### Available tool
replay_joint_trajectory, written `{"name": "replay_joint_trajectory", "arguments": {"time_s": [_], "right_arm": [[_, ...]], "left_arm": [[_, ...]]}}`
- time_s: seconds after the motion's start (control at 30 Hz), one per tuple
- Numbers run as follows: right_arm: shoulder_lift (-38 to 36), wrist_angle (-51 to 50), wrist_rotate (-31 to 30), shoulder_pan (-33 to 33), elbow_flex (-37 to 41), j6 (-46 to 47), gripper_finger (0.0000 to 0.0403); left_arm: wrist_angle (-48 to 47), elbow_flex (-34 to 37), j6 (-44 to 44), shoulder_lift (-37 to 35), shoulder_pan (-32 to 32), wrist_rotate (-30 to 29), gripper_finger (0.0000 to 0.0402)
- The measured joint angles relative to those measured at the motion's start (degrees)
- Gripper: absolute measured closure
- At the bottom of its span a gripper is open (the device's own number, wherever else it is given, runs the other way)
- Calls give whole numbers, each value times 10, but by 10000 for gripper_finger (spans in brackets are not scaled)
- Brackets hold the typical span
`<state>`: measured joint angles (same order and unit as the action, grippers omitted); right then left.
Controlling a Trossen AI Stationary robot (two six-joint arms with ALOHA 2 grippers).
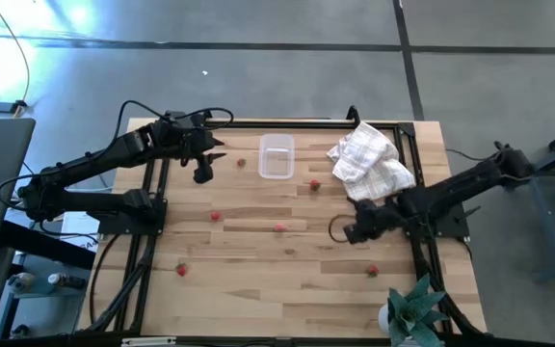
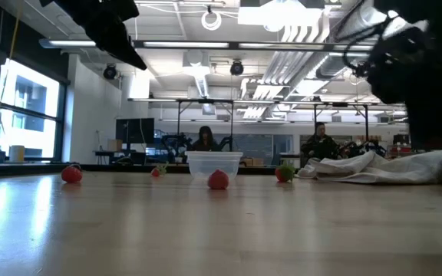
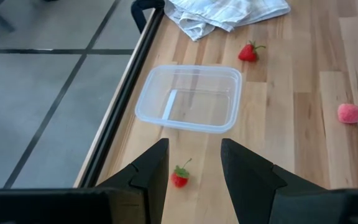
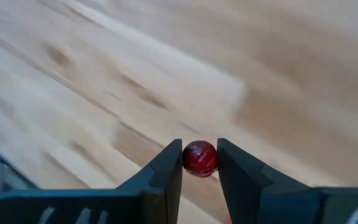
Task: Pick and placing Produce into tupperware
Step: Put the cherry into the transparent container
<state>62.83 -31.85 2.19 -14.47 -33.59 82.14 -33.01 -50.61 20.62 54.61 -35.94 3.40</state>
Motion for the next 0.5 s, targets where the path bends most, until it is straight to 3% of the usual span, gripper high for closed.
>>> {"name": "replay_joint_trajectory", "arguments": {"time_s": [0.3,0.5], "right_arm": [[6,-1,-3,180,-118,-229,316],[49,-3,5,304,-241,-407,316]], "left_arm": [[0,0,1,0,0,0,266],[0,0,1,0,0,0,266]]}}
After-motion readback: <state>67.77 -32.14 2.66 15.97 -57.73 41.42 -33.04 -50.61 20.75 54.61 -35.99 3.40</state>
